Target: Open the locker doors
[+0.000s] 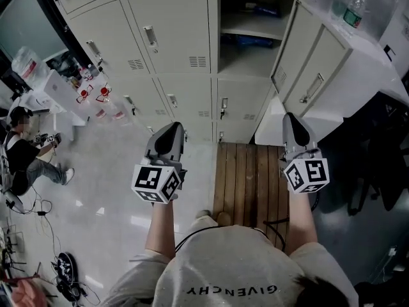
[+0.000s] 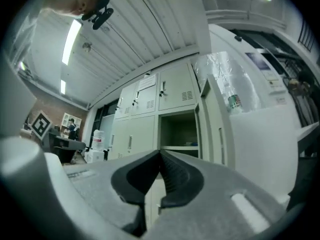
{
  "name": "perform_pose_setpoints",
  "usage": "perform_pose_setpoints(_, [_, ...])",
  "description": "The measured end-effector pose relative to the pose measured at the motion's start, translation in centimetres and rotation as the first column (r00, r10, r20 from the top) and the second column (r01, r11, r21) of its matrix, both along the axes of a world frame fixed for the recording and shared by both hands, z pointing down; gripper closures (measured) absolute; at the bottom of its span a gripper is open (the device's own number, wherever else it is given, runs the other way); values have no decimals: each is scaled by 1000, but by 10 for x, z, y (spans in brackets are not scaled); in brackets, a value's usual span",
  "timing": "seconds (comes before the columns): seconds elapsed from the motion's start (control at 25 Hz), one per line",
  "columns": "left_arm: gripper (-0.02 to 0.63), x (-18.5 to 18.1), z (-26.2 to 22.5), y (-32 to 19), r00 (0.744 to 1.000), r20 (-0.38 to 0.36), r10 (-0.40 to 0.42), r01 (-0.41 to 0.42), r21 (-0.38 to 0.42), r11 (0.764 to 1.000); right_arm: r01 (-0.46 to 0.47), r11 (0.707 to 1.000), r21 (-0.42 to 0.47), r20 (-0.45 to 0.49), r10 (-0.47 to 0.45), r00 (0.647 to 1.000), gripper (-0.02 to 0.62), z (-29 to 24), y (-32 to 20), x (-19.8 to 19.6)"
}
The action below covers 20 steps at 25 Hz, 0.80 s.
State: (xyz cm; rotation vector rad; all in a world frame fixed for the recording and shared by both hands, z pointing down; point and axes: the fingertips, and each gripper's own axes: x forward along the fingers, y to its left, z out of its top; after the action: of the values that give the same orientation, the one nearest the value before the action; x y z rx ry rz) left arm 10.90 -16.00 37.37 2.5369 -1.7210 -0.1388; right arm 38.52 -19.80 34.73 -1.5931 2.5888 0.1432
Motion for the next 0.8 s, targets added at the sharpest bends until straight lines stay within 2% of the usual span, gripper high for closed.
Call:
perform_pose_setpoints(0.4, [607,12,26,14,1000,-1,-5,5,-13,1000,208,976,-67,22,-207,978,592,35,40,-69])
perform_pose_setpoints(0.6, [607,11,31,18,1000,-1,-9,9,-9,1000,251,962,-105,23,-249,968,592,52,51,-81])
perform_pose_setpoints(0.8, [607,9,32,21,1000,2,-18,18,-8,1000,250,962,-106,17,-250,968,592,52,51,-80])
